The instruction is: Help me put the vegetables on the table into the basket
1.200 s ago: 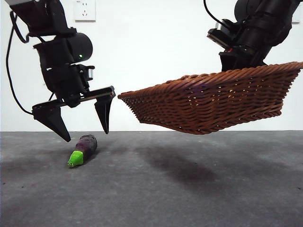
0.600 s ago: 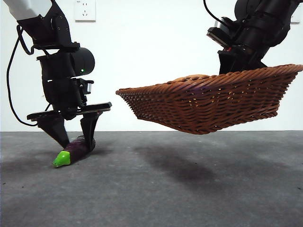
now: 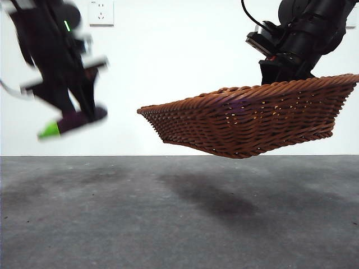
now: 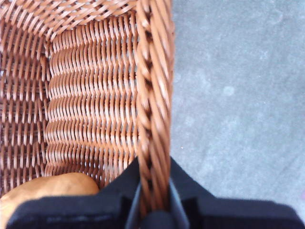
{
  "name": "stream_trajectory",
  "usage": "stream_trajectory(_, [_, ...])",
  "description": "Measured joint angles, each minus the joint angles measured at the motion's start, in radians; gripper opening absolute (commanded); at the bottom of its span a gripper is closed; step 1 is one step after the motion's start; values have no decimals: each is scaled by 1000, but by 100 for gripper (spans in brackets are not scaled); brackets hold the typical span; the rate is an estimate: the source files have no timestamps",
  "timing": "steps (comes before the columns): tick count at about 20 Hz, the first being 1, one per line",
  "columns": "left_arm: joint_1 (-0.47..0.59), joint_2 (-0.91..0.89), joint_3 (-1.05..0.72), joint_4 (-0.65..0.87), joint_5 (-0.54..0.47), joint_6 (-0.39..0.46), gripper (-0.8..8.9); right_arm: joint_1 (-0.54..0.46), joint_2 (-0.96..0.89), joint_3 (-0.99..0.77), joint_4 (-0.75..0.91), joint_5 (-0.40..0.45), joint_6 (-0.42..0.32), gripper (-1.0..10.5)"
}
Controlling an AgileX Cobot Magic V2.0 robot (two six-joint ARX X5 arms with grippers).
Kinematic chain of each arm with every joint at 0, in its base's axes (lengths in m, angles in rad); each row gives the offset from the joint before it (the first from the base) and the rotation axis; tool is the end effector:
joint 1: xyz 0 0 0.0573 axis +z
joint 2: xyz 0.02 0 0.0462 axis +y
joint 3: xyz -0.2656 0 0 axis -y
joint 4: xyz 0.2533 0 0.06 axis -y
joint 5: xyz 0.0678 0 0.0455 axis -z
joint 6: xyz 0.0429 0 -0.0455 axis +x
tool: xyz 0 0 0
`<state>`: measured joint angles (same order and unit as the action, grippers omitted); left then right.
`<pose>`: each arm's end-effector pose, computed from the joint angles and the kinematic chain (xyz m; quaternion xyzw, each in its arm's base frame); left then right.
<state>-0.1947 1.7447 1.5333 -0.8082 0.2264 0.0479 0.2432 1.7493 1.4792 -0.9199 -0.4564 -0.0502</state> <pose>0.3745 -0.0837 0.2772 0.0127 0.4834 -0.1941 0.8535 0.3514 0.1067 0.2564 0.0401 0.5500 0.2977 0.7792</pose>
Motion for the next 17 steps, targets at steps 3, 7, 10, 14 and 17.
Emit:
stream_trajectory(3, [0,-200,0,-68,92,143,-6,36,0,0,6,0,1,-12])
stream_trajectory(7, [-95,-360,2,-152,212,320,-6,134,0,-51,60,0,14,-12])
stream_trajectory(10, [-212,-341,4,-269,178,496,-6,210,0,-64,66,-1,17,-12])
stream_trajectory(14, [-336,-311,4,-342,44,654,-7,295,0,-66,60,-1,17,-12])
stream_trajectory(17, [-385,-266,4,-418,22,763,-7,321,0,-66,57,-8,17,-12])
